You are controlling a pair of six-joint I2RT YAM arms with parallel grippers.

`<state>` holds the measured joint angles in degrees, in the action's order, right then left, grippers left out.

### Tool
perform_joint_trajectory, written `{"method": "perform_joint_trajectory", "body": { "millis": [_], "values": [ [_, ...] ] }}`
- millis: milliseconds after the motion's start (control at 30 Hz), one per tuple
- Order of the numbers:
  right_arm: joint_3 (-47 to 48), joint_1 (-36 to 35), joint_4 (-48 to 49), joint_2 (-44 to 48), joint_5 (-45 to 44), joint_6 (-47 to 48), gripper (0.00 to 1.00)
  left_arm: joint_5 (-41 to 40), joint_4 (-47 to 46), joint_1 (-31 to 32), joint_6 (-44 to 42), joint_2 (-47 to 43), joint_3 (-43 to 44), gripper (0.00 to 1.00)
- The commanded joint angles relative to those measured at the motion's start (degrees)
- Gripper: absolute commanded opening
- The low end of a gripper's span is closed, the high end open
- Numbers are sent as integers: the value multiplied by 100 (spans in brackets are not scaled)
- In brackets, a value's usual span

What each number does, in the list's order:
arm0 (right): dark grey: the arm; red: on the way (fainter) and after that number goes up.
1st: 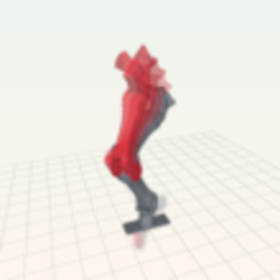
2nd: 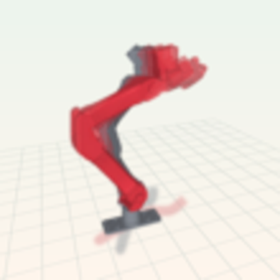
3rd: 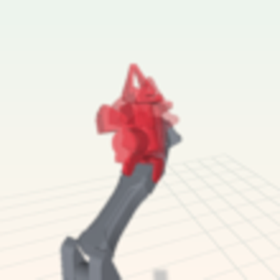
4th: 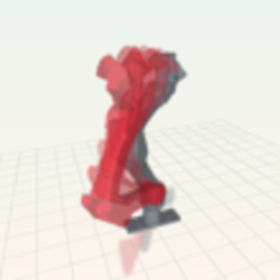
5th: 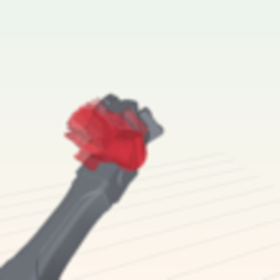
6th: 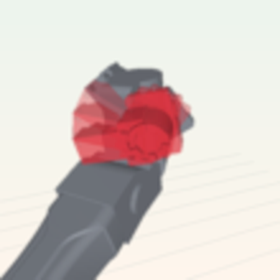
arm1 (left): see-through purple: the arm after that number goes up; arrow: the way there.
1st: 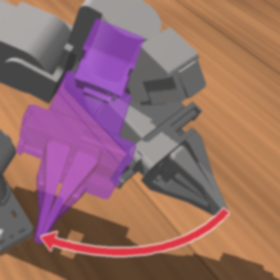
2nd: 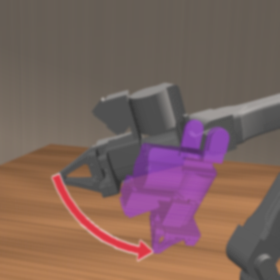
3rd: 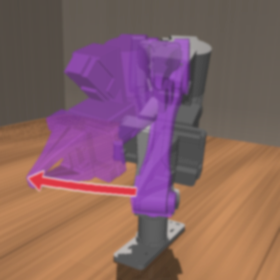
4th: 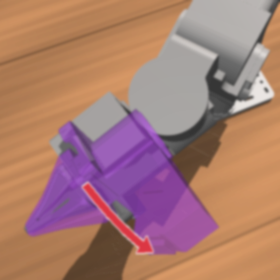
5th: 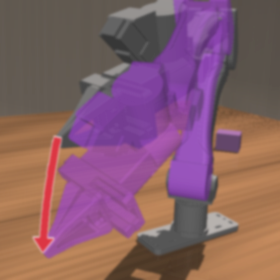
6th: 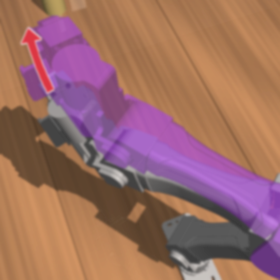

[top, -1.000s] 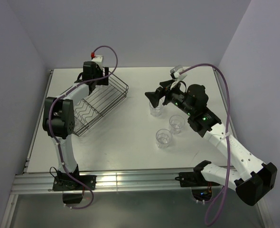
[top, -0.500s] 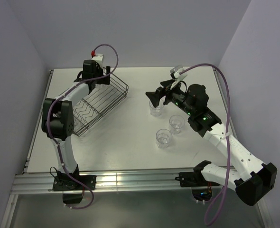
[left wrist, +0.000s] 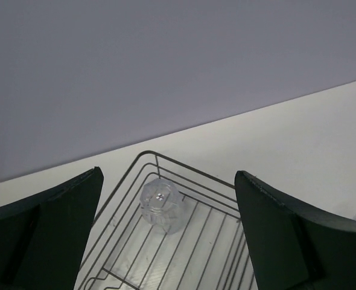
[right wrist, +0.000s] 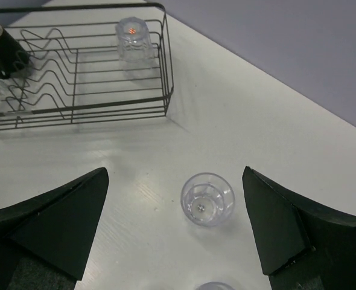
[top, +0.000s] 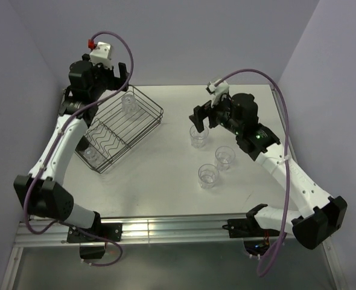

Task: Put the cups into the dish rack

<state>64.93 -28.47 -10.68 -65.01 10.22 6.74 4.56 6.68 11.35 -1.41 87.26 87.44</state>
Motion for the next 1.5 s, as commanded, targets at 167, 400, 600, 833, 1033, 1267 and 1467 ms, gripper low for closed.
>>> {"method": "perform_joint_trajectory", "body": {
  "millis": [167, 400, 600, 833, 1033, 1267, 1467],
  "values": [
    [1715, 324, -2094, -1416, -169, 538, 100, 1626, 867, 25, 44, -1263, -772, 99],
    [2656, 597, -3281, -2594, -117, 1118, 95, 2181, 1485, 25, 88, -1835, -1220, 99],
    [3403, 816, -4135, -3605, 112, 1049, 87, 2383, 1670, 25, 589, -2143, -1554, 99],
    [3790, 957, -4539, -4510, 156, 882, 75, 2506, 1565, 25, 896, -2214, -1668, 99],
    [3896, 1036, -4592, -4941, 235, 732, 65, 2533, 1468, 25, 1073, -2179, -1713, 99],
    [4045, 1080, -4522, -5311, 253, 662, 57, 2541, 1468, 25, 1055, -2170, -1756, 99],
    [4002, 1080, -4417, -5399, 209, 618, 35, 2480, 1433, 25, 1046, -2170, -1818, 99]
  ]
}}
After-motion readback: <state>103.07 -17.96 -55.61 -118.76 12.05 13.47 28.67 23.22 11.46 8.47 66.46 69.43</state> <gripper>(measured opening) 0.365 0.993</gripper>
